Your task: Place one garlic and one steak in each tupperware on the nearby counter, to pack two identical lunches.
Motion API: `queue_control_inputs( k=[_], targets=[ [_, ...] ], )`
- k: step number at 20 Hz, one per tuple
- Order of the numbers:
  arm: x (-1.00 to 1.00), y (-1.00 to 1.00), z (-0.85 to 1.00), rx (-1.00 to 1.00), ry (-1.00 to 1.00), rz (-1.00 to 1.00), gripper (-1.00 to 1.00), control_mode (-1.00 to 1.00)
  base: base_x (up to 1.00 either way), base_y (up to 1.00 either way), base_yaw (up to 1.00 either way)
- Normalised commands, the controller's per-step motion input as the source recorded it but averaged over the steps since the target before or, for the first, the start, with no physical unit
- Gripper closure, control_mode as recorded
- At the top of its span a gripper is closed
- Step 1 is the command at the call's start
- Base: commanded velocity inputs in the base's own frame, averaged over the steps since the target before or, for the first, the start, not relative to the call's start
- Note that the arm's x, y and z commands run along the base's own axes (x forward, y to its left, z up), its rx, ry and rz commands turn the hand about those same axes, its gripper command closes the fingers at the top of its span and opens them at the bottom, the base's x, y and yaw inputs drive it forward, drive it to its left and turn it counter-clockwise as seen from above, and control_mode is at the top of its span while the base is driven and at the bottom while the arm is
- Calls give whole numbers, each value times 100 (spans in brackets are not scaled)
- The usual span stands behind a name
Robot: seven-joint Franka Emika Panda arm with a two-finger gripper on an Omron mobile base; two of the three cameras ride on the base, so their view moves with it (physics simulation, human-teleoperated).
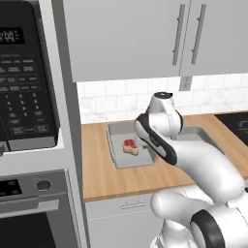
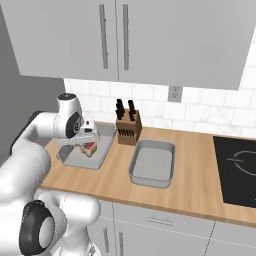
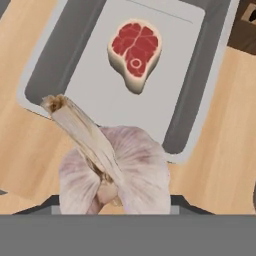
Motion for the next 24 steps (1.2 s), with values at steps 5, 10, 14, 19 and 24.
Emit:
queue_control_inputs(
  k=[5,10,14,19,24],
  targets=[
    [54,0,-33,-1,2,0,100,-100,0,0,0],
    [36,0,-54,0,-1,0,100,-100,0,0,0],
    [39,0,-37,0,-3,0,100,-100,0,0,0],
    [36,0,-7,0,-2,0,100,-100,0,0,0],
    [46,0,-16,0,-1,0,100,-100,0,0,0]
  ],
)
